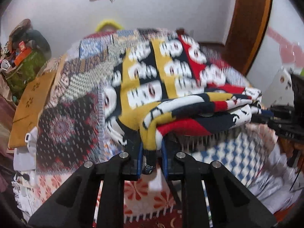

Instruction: Fold small clothes

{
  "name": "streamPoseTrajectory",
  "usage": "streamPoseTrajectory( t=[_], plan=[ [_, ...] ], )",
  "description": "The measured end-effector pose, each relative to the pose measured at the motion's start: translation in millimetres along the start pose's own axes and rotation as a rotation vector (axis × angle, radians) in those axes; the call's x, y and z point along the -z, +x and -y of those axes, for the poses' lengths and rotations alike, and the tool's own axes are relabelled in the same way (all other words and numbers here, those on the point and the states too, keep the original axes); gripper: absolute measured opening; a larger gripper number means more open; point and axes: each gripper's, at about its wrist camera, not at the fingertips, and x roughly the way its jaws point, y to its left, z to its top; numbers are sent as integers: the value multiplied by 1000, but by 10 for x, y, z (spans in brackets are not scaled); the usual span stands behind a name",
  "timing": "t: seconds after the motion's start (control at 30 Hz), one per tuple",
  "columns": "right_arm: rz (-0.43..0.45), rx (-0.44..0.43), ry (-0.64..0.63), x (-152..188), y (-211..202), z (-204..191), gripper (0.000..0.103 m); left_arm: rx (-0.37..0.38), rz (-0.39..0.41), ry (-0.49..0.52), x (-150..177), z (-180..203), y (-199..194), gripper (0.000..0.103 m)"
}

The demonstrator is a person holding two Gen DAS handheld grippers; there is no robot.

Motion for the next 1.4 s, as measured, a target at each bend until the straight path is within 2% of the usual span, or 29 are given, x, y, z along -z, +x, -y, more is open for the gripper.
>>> streamPoseTrajectory(
  t=[0.13,0.33,0.53,0.57,0.6,0.67,0.7,0.73,0.83,0.87,0.93,1.03,1.17,1.27,1.4],
  plan=[
    [81,1,-21,-411,-131,53,16,22,30,-29,-414,-126,13,14],
    [163,48,-77,-1100,-68,304,15,10,85,-18,-1256,-300,300,13],
    [187,120,-124,-1990,372,691,15,-13,97,-65,-2220,-662,988,13],
    [172,135,-123,-2135,498,784,15,-22,81,-68,-2366,-728,1162,15],
    [164,149,-126,-2203,566,841,17,-52,63,-65,-2479,-782,1326,22],
    [148,226,-107,-2387,781,1014,21,-134,34,-85,-2614,-911,1590,30],
    [150,263,-93,-2425,800,1075,22,-162,21,-112,-2638,-992,1677,43],
    [156,290,-58,-2467,811,1172,26,-153,12,-145,-2637,-1092,1738,59],
    [211,225,51,-2371,668,1359,56,-45,18,-283,-2423,-1414,1770,67],
    [228,195,70,-2304,623,1396,63,-38,1,-295,-2352,-1468,1783,68],
    [222,174,98,-2117,569,1428,68,-28,-47,-304,-2158,-1545,1806,68],
    [152,134,151,-1816,575,1433,73,-13,-114,-314,-1809,-1596,1859,73],
    [60,91,207,-1436,683,1415,78,55,-201,-355,-1356,-1567,1941,76],
    [-7,69,248,-1187,803,1385,78,116,-271,-431,-1116,-1542,2076,76],
    [0,6,360,-1101,888,1518,78,155,-286,-492,-963,-1460,2100,76]
  ],
)
